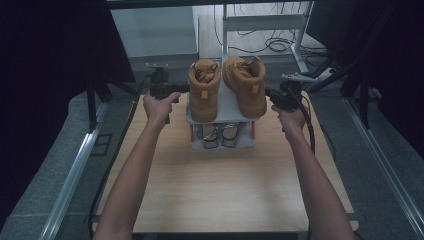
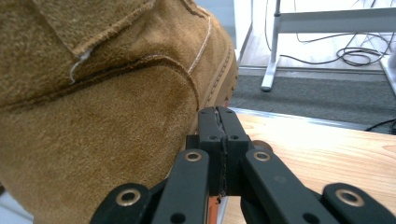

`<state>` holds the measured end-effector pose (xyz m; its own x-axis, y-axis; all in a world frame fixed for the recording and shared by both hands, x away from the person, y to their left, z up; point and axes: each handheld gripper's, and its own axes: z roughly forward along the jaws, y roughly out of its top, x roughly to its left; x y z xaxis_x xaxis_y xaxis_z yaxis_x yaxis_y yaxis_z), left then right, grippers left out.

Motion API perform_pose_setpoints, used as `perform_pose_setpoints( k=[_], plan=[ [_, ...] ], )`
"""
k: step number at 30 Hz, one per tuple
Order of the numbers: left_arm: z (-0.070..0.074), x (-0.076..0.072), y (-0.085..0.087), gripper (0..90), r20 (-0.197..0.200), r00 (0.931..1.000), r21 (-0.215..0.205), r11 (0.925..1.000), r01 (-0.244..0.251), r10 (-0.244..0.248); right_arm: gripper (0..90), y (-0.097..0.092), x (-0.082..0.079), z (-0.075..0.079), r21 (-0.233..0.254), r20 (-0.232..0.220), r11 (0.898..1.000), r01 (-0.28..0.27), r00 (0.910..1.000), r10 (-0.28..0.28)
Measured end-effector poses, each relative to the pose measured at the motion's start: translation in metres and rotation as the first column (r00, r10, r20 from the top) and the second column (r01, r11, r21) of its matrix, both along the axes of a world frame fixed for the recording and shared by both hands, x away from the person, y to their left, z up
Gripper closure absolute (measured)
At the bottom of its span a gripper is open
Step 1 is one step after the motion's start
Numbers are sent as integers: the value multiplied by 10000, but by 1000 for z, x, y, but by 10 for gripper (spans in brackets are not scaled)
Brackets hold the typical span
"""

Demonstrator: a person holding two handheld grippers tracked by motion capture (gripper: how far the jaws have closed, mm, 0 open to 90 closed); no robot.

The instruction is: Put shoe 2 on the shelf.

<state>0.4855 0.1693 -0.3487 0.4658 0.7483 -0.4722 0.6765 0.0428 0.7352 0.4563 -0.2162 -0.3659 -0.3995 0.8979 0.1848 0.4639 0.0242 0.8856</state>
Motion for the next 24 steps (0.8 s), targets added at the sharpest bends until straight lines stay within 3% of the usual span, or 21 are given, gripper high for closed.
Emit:
perform_pose_setpoints(
  k=[2, 4, 7, 9, 12, 20, 24],
  plan=[
    [0, 0, -1, 897, 2, 10000, 9, 10000, -19, 19, 892, 9, -1, -1, 94, 17, 9988, -481, 9988, 481],
    [0, -1, -2, 898, 6, 10000, 40, 10000, -50, 50, 892, 24, -3, 0, -365, 214, 9971, -671, 9975, 679],
    [0, -2, -7, 899, 71, 9997, 165, 9996, -217, 216, 893, 39, -3, -1, -679, 268, 9947, -768, 9965, 788],
    [0, -3, -13, 899, 195, 9994, 313, 9990, -306, 300, 893, 40, -2, -2, -548, 212, 9956, -760, 9968, 772],
    [2, -5, -18, 899, 436, 9985, 869, 9955, -373, 336, 893, 40, -2, -4, -353, 144, 9965, -760, 9970, 765],
    [-2, -4, -10, 897, 283, 9994, 342, 9992, -198, 188, 892, 38, -1, -5, -201, 130, 9963, -831, 9964, 834],
    [-2, -3, -7, 894, 272, 9996, 300, 9995, -67, 59, 889, 34, 0, -7, 240, 72, 9951, -961, 9954, 960]
  ],
)
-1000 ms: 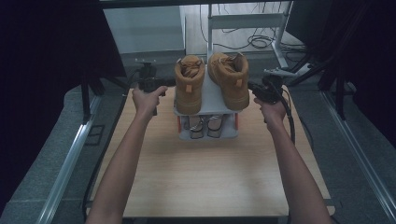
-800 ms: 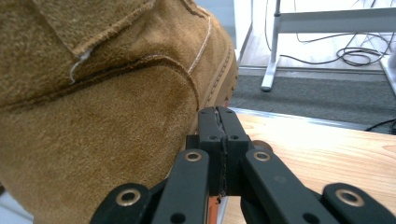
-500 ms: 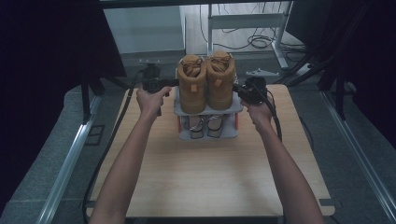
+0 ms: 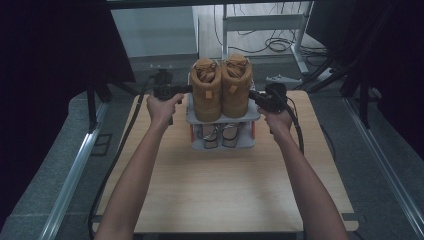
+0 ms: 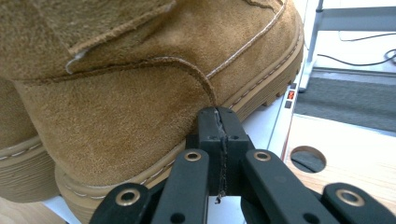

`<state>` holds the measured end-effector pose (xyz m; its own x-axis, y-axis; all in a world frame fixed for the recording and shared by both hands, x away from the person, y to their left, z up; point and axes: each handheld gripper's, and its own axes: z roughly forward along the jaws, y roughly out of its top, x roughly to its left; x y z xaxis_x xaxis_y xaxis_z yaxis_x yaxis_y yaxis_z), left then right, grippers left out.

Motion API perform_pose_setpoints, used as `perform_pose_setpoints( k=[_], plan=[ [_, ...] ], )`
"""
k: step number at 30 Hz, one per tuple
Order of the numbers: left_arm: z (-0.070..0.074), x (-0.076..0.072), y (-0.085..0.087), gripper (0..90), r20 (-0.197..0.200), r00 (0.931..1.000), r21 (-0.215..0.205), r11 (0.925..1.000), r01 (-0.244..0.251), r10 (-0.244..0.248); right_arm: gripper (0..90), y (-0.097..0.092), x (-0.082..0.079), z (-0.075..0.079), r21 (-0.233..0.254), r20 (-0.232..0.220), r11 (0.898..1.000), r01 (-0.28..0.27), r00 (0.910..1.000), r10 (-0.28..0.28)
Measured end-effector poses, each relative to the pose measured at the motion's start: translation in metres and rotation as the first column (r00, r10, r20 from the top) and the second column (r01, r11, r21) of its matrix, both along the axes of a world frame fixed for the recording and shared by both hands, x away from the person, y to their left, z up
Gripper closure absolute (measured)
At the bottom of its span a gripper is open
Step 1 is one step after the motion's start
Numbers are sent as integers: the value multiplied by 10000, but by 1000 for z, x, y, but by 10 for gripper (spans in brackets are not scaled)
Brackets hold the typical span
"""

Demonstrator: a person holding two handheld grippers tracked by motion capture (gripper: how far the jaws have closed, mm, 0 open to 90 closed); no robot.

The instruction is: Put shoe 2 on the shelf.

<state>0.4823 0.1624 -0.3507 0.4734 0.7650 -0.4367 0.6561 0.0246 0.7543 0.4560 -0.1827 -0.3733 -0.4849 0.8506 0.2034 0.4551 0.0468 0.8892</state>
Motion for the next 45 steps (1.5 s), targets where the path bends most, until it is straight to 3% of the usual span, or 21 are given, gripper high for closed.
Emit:
perform_pose_setpoints(
  k=[6, 12, 16, 19, 25, 29, 33, 41, 45],
  plan=[
    [-1, -2, 8, 858, 245, 9994, 5, 9997, -236, 236, 861, -5, -2, -1, 225, 109, 9997, -109, 9999, 106],
    [3, -14, 22, 853, 613, 9968, -94, 9987, -502, 507, 851, -21, -12, 3, 621, 268, 9980, 85, 9996, -102],
    [5, -27, 32, 839, 845, 9954, -181, 9988, -446, 460, 824, -29, -21, 7, 917, 448, 9958, -63, 9990, 22],
    [5, -40, 35, 824, 1254, 9919, 246, 9994, -232, 200, 781, -30, -30, 10, 974, 670, 9944, -412, 9971, 348],
    [-1, -67, 44, 777, 1573, 9875, -246, 9996, 98, -58, 642, -31, -49, 11, 1606, 843, 9819, -1001, 9926, 874],
    [-8, -82, 50, 712, 1668, 9859, -393, 9991, 185, -117, 570, -30, -64, 9, 1333, 976, 9837, -1206, 9893, 1081],
    [-18, -94, 53, 660, 1792, 9838, -436, 9989, 181, -100, 538, -29, -77, 2, 1374, 1087, 9814, -1340, 9869, 1195],
    [-42, -123, 55, 600, 2005, 9792, -566, 9975, 428, -306, 517, -32, -103, -14, 1304, 1385, 9787, -1587, 9803, 1405],
    [-60, -135, 54, 567, 1930, 9804, -168, 9990, 426, -386, 509, -39, -118, -30, 1545, 1329, 9753, -1577, 9815, 1377]
  ],
)
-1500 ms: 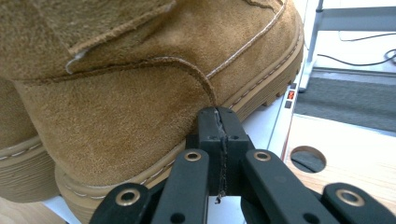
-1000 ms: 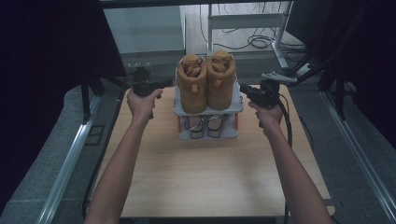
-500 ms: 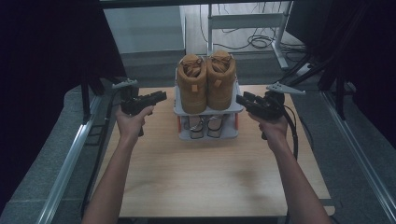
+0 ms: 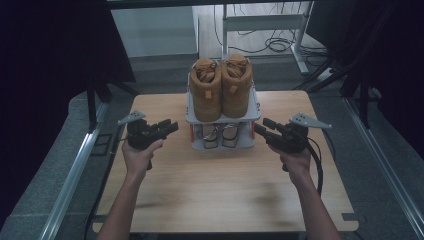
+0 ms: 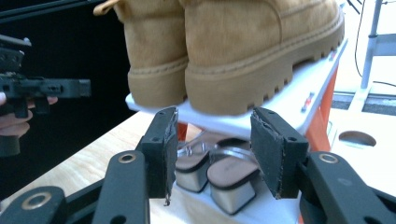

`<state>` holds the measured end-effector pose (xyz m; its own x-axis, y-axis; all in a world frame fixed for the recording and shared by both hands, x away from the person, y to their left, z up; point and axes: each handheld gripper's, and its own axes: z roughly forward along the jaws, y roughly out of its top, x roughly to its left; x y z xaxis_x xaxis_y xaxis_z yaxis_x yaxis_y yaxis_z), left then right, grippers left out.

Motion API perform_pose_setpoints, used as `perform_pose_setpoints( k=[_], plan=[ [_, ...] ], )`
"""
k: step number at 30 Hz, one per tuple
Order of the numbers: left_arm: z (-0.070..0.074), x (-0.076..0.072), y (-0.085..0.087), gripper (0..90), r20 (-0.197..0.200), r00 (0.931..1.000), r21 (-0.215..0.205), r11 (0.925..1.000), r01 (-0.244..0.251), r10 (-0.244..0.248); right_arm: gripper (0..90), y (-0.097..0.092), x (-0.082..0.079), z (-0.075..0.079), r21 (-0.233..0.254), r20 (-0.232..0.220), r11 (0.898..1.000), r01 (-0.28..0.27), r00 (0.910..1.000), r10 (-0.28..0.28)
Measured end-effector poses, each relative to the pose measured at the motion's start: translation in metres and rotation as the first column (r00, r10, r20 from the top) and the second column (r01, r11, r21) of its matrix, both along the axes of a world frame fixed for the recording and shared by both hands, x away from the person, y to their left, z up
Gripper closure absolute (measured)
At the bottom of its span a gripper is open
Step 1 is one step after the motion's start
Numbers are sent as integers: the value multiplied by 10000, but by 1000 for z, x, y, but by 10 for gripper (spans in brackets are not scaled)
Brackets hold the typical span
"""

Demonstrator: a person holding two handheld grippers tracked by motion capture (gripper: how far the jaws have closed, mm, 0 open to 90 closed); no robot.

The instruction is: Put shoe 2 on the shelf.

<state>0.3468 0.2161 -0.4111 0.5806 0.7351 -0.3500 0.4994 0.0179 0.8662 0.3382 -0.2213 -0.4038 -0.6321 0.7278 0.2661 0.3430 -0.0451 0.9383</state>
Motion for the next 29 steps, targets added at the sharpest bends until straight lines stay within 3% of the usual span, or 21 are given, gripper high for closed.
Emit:
perform_pose_setpoints(
  k=[6, 14, 16, 20, 25, 29],
  plan=[
    [-30, -19, 0, 526, -267, 9995, 52, 9999, 164, -162, 502, -8, -22, -32, 148, -228, 9999, -9, 9997, 12],
    [-62, -45, 0, 454, -596, 9979, 322, 9992, 256, -237, 490, -13, -45, -75, -662, -705, 9978, -88, 9975, 41],
    [-69, -49, -1, 443, -733, 9968, 424, 9985, 348, -316, 490, -16, -48, -82, -645, -853, 9979, -83, 9963, 28],
    [-78, -51, 0, 434, -870, 9958, 473, 9984, 313, -271, 483, -19, -51, -84, -805, -908, 9967, -35, 9959, -39],
    [-73, -53, 5, 422, -673, 9976, 290, 9994, 170, -150, 461, -21, -54, -78, -483, -604, 9987, 186, 9979, -215],
    [-76, -53, 2, 419, -710, 9974, 611, 9980, 160, -116, 450, -23, -55, -78, -546, -559, 9982, 266, 9980, -297]
  ],
)
